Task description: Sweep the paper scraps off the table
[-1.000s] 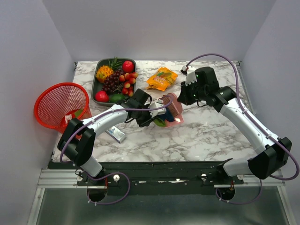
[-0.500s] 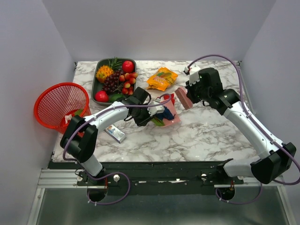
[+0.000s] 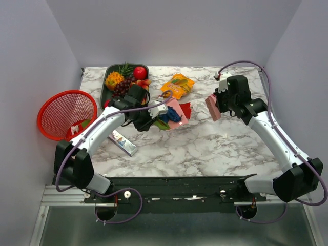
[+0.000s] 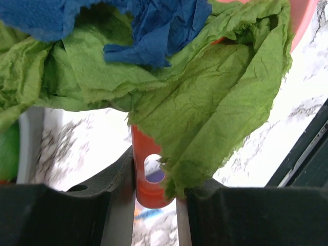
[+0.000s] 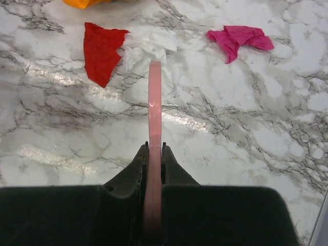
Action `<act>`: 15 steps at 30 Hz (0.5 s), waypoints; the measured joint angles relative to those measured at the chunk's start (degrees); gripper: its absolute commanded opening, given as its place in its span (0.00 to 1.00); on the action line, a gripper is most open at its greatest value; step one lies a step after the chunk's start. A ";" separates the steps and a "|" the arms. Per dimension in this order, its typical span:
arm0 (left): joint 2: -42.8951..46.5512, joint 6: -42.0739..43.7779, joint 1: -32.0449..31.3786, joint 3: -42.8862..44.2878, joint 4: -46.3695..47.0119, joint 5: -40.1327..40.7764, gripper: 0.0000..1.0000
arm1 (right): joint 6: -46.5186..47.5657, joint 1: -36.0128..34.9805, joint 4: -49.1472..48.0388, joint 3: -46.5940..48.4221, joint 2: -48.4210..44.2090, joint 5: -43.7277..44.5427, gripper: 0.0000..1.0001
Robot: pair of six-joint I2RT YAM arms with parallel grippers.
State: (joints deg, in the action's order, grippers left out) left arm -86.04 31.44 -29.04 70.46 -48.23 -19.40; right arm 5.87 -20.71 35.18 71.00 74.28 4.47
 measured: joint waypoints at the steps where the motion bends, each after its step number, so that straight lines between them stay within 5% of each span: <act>1: 1.46 0.46 1.11 0.59 -1.62 -0.24 0.00 | -0.31 0.24 0.02 -0.24 0.07 -0.31 0.01; 15: 13.27 5.62 11.37 4.31 -16.46 0.48 0.00 | -4.42 0.59 -0.37 -2.54 0.33 -7.87 0.00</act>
State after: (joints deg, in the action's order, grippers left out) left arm -72.77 37.06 -17.67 74.76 -64.69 -18.92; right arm 1.45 -20.12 34.81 68.47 74.61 -3.40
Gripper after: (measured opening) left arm 0.379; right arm 0.120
